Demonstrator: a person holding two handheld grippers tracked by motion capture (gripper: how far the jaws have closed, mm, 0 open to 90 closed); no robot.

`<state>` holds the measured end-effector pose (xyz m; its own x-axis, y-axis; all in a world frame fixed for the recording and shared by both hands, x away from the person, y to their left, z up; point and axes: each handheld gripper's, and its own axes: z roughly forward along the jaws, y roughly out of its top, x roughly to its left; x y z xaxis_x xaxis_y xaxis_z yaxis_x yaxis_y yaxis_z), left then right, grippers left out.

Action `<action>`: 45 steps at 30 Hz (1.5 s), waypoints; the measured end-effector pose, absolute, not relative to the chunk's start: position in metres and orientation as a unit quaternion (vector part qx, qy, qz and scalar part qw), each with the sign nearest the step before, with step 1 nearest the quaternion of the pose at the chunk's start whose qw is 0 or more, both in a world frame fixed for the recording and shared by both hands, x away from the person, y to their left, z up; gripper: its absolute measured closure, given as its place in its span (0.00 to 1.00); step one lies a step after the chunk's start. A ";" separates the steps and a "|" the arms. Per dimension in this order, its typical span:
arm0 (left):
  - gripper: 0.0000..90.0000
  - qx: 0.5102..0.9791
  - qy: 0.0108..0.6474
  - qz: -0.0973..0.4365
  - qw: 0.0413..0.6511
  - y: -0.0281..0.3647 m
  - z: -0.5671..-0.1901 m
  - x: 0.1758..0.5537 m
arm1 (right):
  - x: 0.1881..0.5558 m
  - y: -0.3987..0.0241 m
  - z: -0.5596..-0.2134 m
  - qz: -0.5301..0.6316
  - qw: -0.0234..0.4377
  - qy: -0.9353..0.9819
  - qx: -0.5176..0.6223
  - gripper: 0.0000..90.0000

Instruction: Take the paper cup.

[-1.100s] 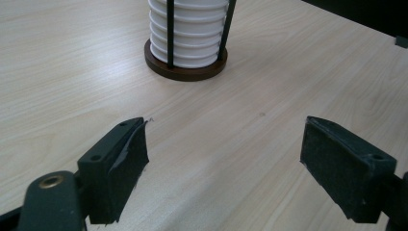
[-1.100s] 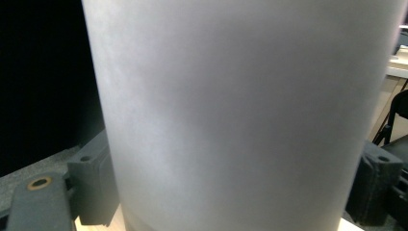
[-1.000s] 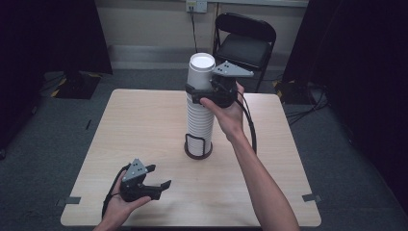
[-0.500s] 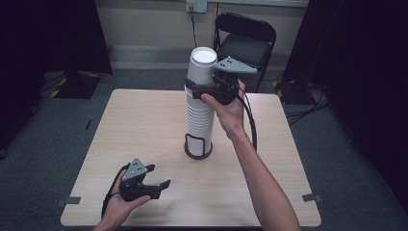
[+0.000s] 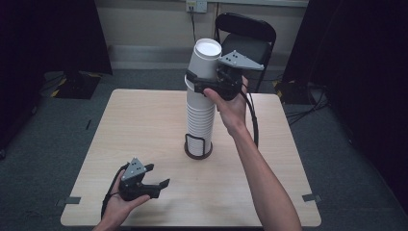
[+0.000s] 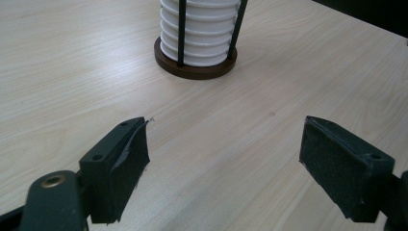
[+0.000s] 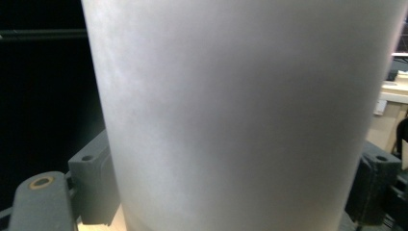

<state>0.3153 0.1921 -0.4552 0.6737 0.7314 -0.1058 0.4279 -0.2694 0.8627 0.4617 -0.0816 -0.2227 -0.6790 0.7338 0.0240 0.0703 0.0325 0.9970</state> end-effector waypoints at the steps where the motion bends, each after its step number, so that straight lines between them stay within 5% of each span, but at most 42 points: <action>1: 0.19 0.781 0.371 0.159 0.477 0.192 -0.455 0.315 | 0.461 -0.082 -0.222 0.628 0.264 0.668 0.300 0.15; 45: 0.19 0.763 0.375 0.158 0.503 0.186 -0.459 0.314 | 0.443 -0.119 -0.195 0.651 0.260 0.628 0.337 0.15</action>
